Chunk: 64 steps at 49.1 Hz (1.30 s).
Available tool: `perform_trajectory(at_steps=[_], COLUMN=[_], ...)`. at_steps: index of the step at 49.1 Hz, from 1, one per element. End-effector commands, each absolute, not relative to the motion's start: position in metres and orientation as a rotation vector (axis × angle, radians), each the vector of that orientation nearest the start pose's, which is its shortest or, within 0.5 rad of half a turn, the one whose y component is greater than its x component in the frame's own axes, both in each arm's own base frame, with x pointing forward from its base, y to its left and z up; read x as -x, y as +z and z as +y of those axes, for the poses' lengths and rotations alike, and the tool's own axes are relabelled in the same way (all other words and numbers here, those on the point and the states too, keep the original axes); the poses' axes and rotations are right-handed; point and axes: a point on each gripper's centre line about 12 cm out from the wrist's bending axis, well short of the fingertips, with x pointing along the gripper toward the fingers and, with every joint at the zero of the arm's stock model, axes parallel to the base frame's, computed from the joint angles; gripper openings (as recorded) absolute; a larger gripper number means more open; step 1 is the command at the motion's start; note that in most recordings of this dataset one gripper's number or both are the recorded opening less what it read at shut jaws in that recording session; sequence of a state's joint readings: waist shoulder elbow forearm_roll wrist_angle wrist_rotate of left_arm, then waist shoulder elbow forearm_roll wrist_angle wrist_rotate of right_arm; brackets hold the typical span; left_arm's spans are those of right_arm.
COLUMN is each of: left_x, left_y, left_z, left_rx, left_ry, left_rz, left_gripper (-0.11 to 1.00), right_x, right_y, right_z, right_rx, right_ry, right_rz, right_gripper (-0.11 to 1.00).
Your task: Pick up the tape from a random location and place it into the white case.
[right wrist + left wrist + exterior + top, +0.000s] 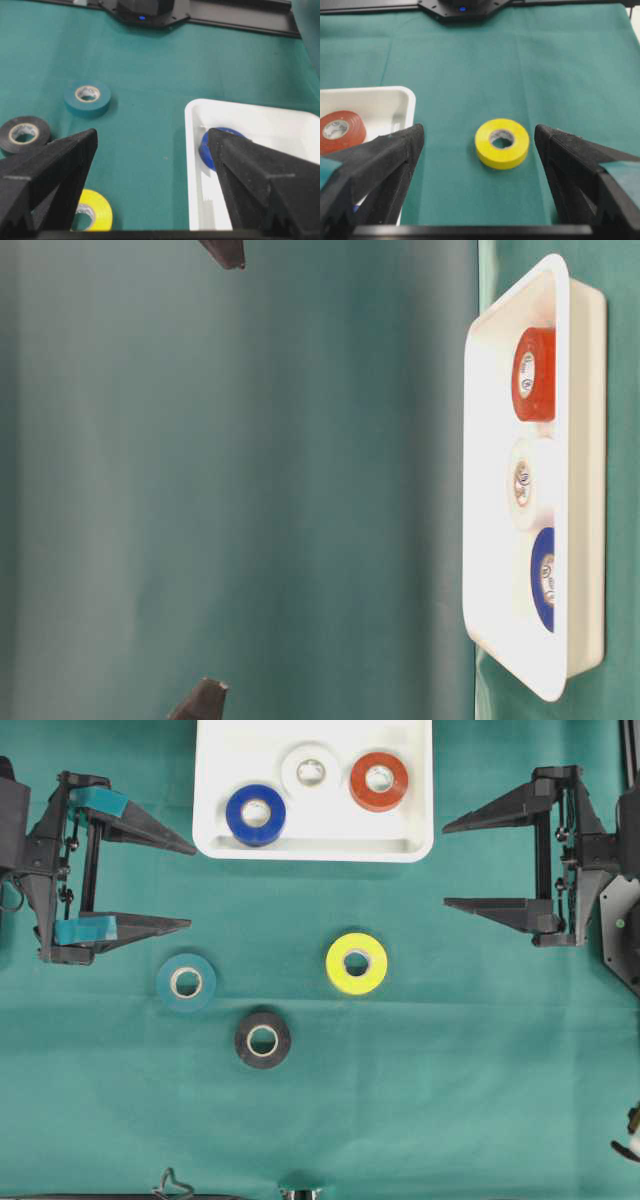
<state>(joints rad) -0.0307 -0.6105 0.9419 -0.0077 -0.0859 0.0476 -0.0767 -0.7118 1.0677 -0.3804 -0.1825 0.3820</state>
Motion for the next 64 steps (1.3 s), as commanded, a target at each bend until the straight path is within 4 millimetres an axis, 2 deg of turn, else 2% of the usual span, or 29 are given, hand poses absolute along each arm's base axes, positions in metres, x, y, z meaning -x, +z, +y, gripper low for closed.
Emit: perform_trajectory(at_steps=[1,64], left_x=[-0.2793,-0.2818], left_y=[0.2925,0.2933], left_z=[-0.0080,-0.0068], left_rx=[-0.040,-0.041], left_ry=[-0.032,-0.027], left_rz=[0.210,0.205], left_gripper=[0.99,0.99], right_x=[-0.2482,-0.2526], right_y=[0.2750,0.2766], right_z=[-0.0103,-0.0122], right_rx=[-0.022,-0.023], right_ry=[-0.005,-0.006], right_rz=[0.157,0.143], right_gripper=[0.88,0.88])
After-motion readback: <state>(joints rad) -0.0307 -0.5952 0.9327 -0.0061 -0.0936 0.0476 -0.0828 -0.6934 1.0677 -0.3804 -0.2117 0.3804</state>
